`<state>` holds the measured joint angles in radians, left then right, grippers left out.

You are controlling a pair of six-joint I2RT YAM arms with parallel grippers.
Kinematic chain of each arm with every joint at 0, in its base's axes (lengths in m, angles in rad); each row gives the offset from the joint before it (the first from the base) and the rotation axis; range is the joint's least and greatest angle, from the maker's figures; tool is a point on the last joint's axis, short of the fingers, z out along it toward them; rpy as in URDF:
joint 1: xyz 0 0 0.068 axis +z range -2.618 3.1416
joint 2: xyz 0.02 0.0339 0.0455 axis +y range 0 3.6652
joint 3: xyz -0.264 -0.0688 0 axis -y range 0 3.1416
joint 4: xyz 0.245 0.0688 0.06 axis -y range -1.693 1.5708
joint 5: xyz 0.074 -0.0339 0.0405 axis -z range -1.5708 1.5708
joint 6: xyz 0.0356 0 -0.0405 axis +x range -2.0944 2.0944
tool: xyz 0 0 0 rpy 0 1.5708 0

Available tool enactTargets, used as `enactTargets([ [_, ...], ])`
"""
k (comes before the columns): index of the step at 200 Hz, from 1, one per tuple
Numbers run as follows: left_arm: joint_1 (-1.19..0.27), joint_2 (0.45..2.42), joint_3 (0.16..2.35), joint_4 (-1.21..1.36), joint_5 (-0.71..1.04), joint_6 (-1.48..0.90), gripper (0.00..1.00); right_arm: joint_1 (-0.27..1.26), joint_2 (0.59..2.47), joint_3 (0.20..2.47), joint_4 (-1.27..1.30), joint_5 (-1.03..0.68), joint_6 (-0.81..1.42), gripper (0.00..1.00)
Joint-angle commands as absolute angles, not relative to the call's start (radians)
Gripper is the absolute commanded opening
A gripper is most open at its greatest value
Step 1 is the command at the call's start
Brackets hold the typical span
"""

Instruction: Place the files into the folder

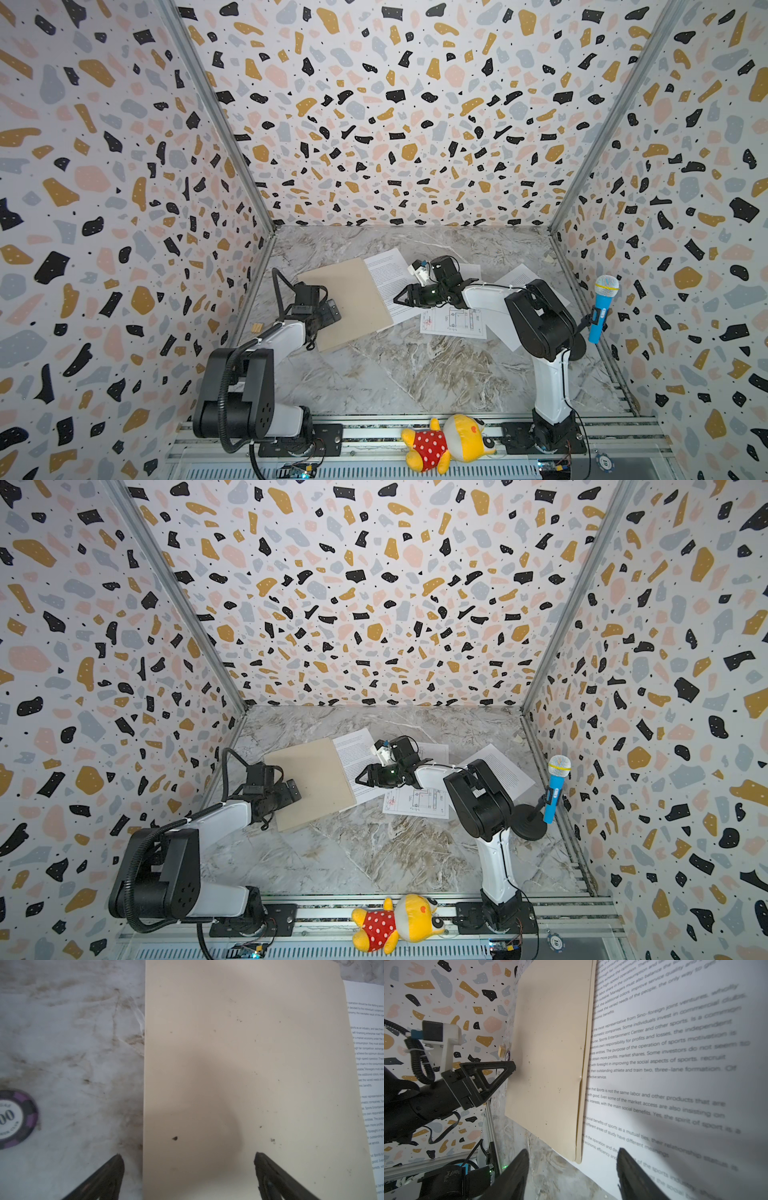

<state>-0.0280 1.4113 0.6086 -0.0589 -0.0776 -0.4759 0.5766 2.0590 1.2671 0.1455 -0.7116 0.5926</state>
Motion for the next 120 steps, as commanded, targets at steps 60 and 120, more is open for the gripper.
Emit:
enactTargets([
  [60, -0.025, 1.465, 0.65, -0.015, 0.012, -0.441, 0.89, 0.523, 2.023, 1.265, 0.118, -0.713, 0.567, 0.68],
  [120, -0.04, 1.503, 0.687, 0.019, 0.081, -0.393, 0.85, 0.525, 2.029, 1.263, 0.143, -0.759, 0.563, 0.66],
])
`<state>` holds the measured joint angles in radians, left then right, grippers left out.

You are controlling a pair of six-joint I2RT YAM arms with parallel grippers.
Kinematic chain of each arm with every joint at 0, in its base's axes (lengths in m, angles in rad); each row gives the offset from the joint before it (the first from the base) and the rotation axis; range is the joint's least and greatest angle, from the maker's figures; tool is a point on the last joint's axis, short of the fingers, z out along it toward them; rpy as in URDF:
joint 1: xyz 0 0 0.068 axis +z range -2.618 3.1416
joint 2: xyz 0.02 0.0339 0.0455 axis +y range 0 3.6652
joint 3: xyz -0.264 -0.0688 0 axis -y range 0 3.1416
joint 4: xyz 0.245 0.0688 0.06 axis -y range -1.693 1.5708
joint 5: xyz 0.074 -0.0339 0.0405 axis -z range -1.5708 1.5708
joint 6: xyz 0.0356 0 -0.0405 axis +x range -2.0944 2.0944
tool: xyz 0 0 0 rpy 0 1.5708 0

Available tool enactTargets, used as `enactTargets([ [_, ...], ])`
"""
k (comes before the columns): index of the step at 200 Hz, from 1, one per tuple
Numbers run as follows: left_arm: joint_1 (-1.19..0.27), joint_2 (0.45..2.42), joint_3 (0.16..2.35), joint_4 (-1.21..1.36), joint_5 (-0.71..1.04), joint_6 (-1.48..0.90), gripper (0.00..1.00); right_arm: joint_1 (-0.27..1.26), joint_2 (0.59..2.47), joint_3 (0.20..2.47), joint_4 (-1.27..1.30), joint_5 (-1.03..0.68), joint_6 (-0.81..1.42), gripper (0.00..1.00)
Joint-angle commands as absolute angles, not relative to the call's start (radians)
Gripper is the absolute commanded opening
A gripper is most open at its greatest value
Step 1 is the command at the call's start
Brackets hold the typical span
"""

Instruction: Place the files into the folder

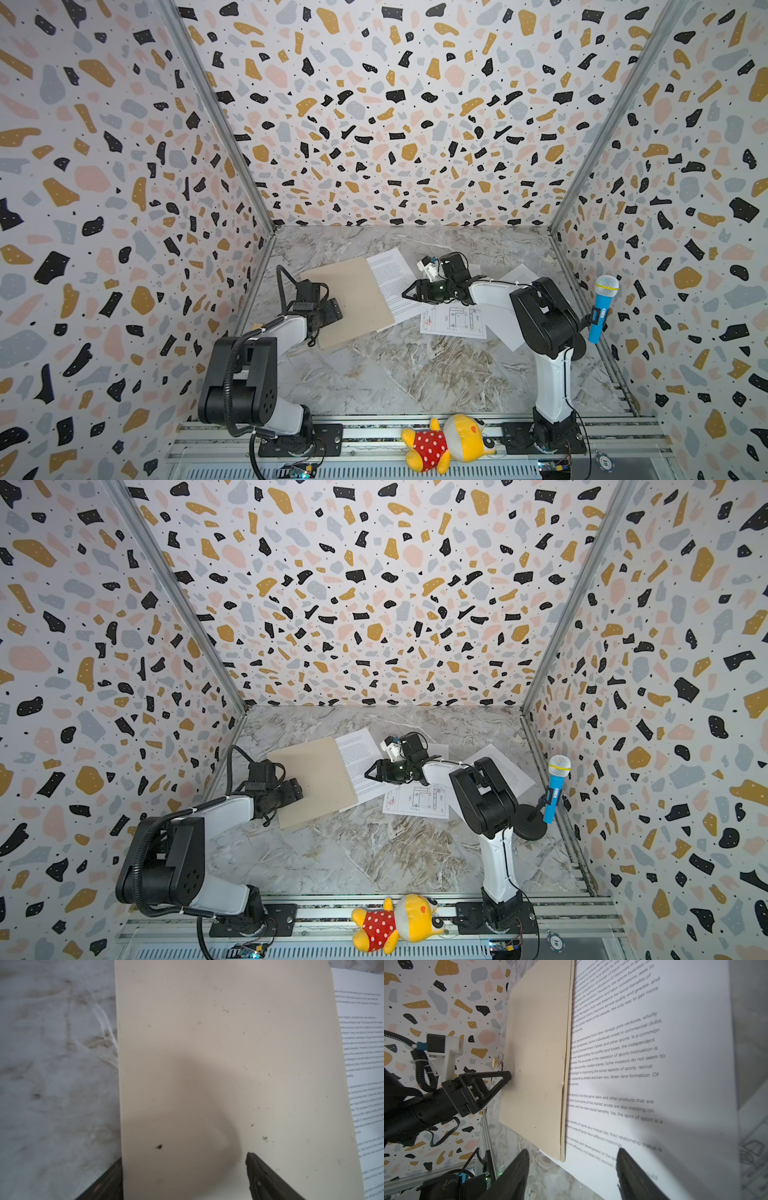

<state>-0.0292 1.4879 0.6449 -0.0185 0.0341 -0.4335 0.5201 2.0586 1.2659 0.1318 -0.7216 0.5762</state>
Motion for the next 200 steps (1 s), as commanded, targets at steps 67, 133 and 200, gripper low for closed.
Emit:
enactTargets([
  [67, -0.077, 1.529, 0.712, 0.059, 0.113, -0.357, 0.84, 0.53, 2.036, 1.266, 0.155, -0.781, 0.573, 0.65],
  [133, -0.141, 1.58, 0.75, 0.069, 0.095, -0.368, 0.82, 0.54, 2.049, 1.258, 0.163, -0.779, 0.575, 0.65],
  [200, -0.141, 1.548, 0.716, 0.072, 0.086, -0.415, 0.83, 0.539, 2.082, 1.288, 0.137, -0.723, 0.521, 0.66],
])
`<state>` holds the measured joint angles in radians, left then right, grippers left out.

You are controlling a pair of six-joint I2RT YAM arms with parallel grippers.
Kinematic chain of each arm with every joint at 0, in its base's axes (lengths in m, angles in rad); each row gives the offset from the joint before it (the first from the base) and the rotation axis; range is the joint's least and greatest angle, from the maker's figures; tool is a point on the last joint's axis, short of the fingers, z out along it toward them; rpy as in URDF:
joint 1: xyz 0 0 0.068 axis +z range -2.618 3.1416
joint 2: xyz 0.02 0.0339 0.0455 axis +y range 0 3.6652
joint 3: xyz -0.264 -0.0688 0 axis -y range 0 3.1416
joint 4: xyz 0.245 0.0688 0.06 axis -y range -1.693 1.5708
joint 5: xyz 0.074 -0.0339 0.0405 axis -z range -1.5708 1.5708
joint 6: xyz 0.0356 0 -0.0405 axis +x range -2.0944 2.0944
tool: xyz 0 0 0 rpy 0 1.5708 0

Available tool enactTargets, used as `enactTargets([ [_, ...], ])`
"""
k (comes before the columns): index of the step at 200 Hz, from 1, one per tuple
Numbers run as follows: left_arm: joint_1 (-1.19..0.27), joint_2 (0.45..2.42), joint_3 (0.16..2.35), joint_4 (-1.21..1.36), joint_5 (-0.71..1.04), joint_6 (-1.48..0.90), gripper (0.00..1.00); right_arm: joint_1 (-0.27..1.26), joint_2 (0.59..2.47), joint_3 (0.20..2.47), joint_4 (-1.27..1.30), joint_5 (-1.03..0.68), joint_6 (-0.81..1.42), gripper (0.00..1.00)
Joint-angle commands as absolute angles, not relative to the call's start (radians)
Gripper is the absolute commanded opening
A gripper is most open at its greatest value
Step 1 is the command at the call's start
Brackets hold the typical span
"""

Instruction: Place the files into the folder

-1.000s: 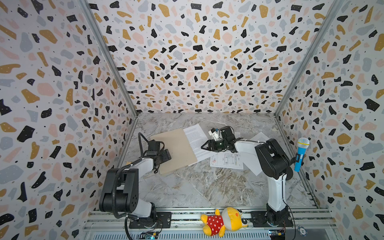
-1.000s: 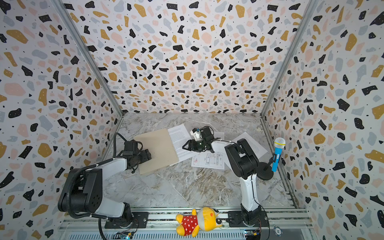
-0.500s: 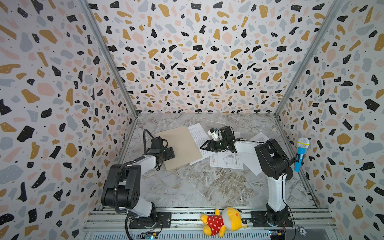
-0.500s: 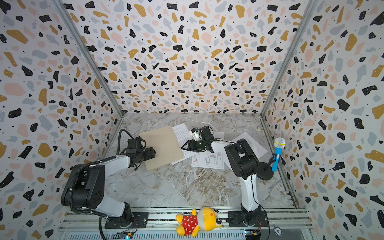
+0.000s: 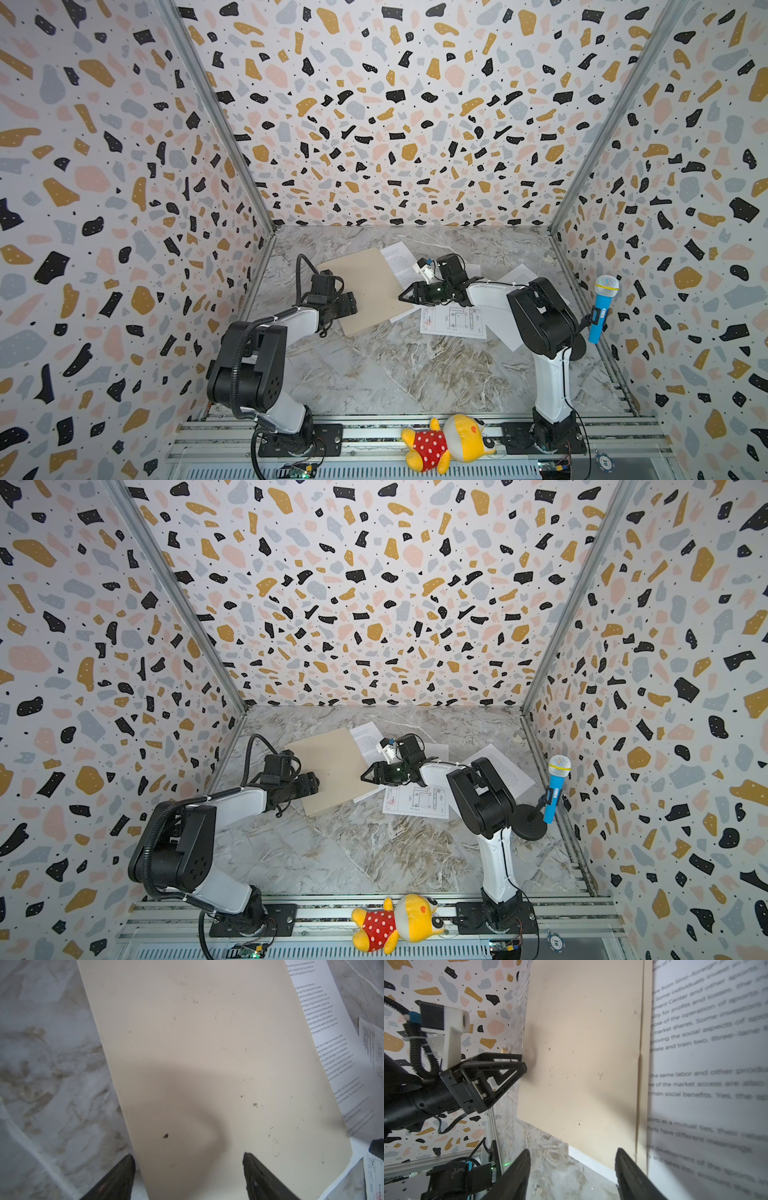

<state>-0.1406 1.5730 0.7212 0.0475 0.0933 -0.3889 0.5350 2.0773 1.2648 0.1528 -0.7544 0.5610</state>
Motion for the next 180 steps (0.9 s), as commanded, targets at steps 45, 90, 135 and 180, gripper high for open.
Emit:
enactTargets([
  [45, -0.141, 1.536, 0.681, 0.122, 0.138, -0.493, 0.85, 0.54, 2.116, 1.319, 0.126, -0.723, 0.512, 0.66],
  [90, -0.141, 1.54, 0.677, 0.138, 0.154, -0.51, 0.85, 0.539, 2.127, 1.324, 0.125, -0.726, 0.512, 0.66],
  [135, -0.141, 1.543, 0.667, 0.141, 0.162, -0.508, 0.85, 0.54, 2.143, 1.334, 0.12, -0.732, 0.513, 0.66],
  [180, -0.141, 1.547, 0.665, 0.146, 0.169, -0.511, 0.85, 0.541, 2.15, 1.339, 0.108, -0.741, 0.508, 0.66],
])
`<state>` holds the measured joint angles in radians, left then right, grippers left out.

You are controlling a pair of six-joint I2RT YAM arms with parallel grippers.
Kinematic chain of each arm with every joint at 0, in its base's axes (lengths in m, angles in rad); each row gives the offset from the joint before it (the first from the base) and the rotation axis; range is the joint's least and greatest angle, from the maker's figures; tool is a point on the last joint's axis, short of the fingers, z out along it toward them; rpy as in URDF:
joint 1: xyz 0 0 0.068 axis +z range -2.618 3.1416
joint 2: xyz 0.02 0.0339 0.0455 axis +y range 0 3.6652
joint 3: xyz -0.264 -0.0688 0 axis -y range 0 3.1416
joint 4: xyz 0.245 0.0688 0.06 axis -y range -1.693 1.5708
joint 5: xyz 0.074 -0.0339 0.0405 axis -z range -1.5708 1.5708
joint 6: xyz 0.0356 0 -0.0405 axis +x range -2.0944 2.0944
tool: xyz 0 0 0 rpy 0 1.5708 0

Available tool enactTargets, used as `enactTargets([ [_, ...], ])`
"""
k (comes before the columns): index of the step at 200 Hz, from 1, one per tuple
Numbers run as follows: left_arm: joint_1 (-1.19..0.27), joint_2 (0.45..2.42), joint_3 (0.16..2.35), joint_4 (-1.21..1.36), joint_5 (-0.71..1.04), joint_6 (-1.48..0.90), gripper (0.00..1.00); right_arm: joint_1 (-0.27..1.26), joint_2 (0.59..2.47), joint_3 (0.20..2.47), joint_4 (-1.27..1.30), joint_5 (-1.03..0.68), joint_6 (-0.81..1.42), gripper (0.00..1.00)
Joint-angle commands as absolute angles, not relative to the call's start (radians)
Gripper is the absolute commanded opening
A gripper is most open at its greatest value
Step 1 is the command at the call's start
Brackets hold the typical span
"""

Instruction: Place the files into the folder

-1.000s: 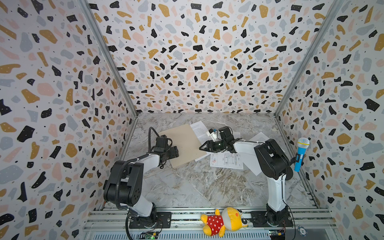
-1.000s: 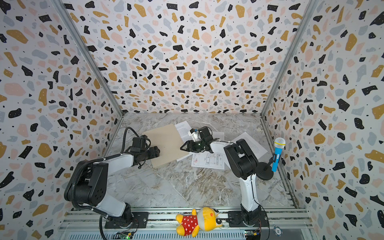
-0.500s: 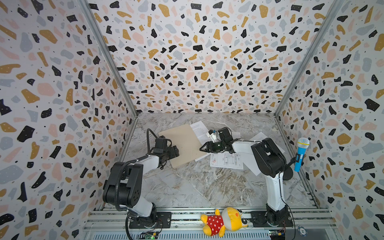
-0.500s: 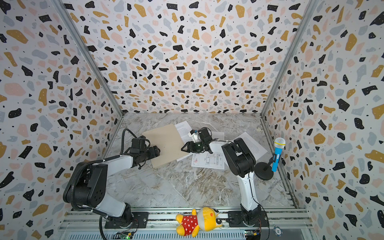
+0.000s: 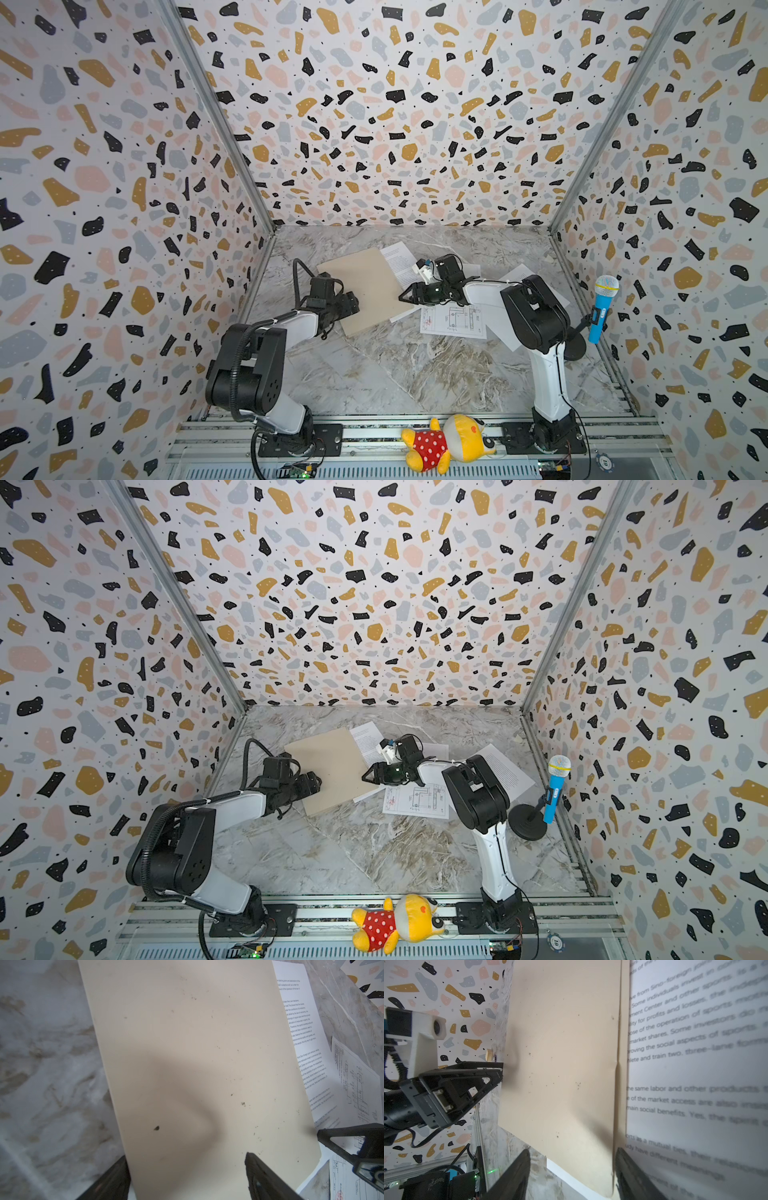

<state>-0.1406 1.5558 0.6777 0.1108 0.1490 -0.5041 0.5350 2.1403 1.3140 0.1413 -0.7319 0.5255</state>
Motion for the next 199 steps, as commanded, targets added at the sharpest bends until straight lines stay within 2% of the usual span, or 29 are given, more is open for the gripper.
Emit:
enactTargets([
  [1, -0.141, 1.547, 0.665, 0.146, 0.169, -0.511, 0.85, 0.54, 2.15, 1.338, 0.108, -0.741, 0.508, 0.66],
  [90, -0.141, 1.553, 0.649, 0.181, 0.193, -0.537, 0.85, 0.543, 2.143, 1.318, 0.109, -0.78, 0.538, 0.65],
  [199, -0.141, 1.528, 0.627, 0.205, 0.199, -0.552, 0.86, 0.538, 2.083, 1.247, 0.22, -0.862, 0.724, 0.62],
])
